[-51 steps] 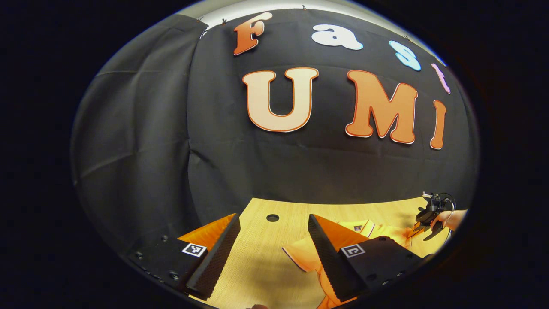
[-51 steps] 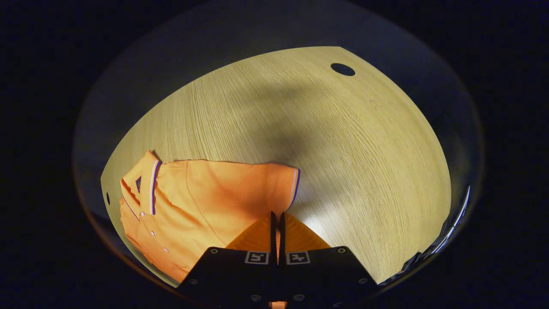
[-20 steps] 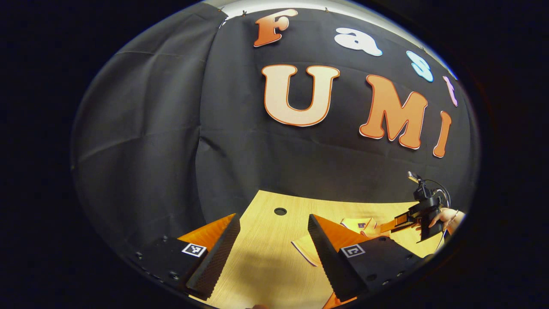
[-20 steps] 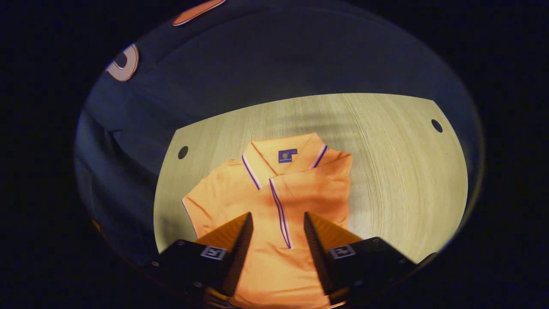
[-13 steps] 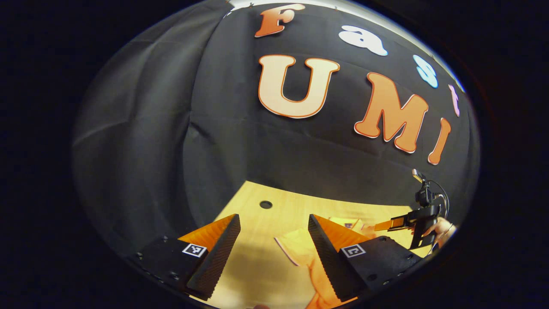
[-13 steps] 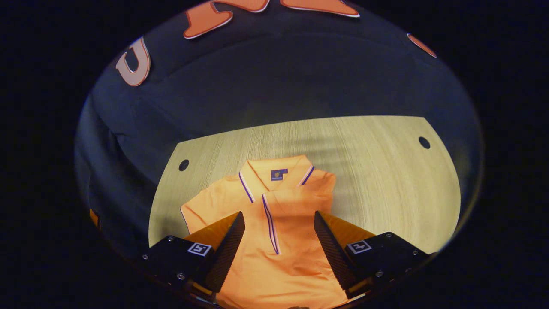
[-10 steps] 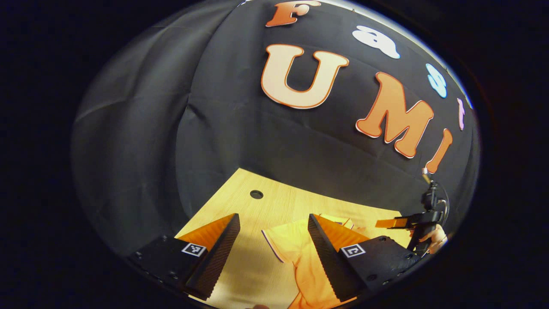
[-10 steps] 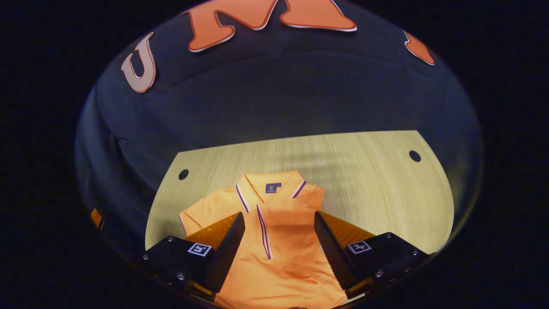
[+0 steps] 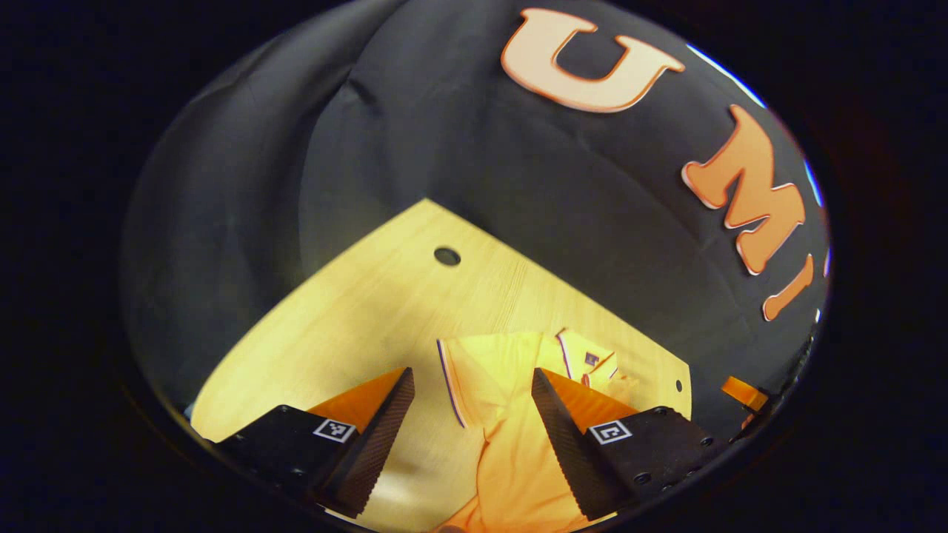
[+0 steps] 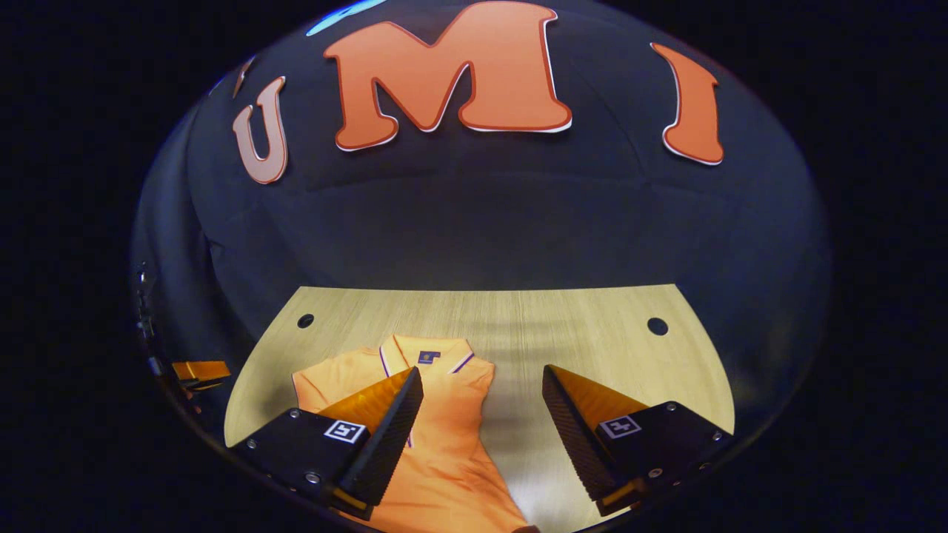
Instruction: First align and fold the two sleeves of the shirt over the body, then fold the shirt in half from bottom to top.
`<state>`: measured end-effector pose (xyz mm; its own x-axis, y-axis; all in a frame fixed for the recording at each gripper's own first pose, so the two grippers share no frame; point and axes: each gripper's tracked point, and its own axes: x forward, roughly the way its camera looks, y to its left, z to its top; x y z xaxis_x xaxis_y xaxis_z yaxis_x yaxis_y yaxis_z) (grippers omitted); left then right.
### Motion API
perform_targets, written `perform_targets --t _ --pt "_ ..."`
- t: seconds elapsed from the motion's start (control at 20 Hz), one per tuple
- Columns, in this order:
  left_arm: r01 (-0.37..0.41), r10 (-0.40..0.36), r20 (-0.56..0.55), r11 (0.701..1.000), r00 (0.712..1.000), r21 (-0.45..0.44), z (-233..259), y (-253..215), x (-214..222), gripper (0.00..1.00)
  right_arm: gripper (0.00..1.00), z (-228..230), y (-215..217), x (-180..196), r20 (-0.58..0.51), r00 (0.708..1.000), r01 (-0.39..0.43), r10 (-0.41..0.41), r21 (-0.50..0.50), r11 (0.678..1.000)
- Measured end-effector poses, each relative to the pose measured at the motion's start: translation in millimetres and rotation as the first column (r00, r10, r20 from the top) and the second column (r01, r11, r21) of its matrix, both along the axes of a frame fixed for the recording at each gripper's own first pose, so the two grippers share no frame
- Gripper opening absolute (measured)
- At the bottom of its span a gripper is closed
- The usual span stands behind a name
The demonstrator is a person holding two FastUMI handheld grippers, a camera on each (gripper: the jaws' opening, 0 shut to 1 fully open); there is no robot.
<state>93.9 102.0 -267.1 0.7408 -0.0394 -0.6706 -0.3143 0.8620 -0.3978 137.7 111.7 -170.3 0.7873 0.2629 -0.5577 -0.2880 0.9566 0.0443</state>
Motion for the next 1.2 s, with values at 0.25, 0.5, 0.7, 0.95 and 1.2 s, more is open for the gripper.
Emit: perform_targets --t 0.25,0.5,0.7,0.95,1.2 --pt "-0.007 0.018 -0.209 0.998 0.978 0.056 -69 -3 25 0.98 0.99 14 -28 -15 0.022 0.998 -0.059 0.059 -0.029 0.998" --pt "-0.023 0.073 -0.309 0.986 0.948 0.162 -105 -5 44 0.98 0.99 29 -58 -24 0.018 0.997 -0.071 0.071 0.026 0.997" --pt "-0.016 0.095 -0.376 0.978 0.922 0.206 -121 -6 51 0.98 0.99 31 -87 -24 0.012 0.999 -0.053 0.052 0.043 0.998" --pt "-0.002 0.108 -0.394 0.965 0.913 0.261 -128 -7 59 0.98 0.99 20 -118 -22 -0.024 1.0 -0.008 0.009 0.054 0.998" --pt "0.016 0.109 -0.408 0.956 0.906 0.292 -138 -13 65 0.82 0.99 16 -127 -23 -0.048 0.999 0.009 -0.006 0.067 0.998"
